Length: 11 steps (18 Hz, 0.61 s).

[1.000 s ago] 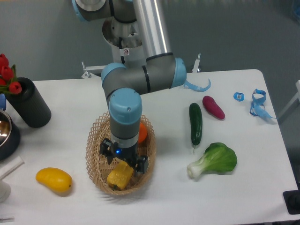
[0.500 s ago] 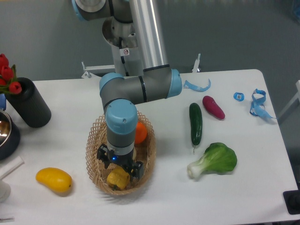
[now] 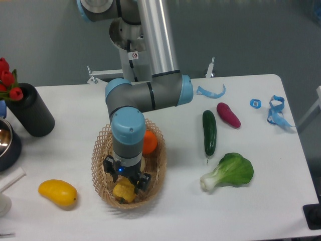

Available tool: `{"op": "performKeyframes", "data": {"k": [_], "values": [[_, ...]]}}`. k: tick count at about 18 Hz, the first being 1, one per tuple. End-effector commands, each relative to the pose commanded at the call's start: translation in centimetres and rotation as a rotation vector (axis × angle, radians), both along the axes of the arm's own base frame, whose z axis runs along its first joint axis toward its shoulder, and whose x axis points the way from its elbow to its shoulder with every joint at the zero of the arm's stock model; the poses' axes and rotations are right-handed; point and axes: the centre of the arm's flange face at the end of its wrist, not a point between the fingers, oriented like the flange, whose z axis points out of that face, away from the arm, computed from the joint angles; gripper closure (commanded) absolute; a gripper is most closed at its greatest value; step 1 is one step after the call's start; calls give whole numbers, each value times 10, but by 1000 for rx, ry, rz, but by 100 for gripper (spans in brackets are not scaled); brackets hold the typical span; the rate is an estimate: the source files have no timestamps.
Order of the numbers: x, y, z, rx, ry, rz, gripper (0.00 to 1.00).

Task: Pick up the yellow pepper from the basket
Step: 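Lower the gripper onto the yellow pepper and close on it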

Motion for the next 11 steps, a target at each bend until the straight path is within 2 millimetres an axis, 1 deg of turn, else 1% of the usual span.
{"op": "performKeyframes", "data": {"k": [2, 4, 5, 7, 8, 10, 11], "values": [[-1, 1, 3, 5, 4, -1, 57], [-3, 2, 11, 18, 13, -2, 57], [-4, 4, 24, 35, 27, -5, 57], [-8, 0, 45, 61, 49, 0, 57], [-13, -2, 60, 81, 66, 8, 57], [-27, -5, 77, 103, 85, 26, 58], [-34, -8, 90, 118, 100, 37, 58]]}}
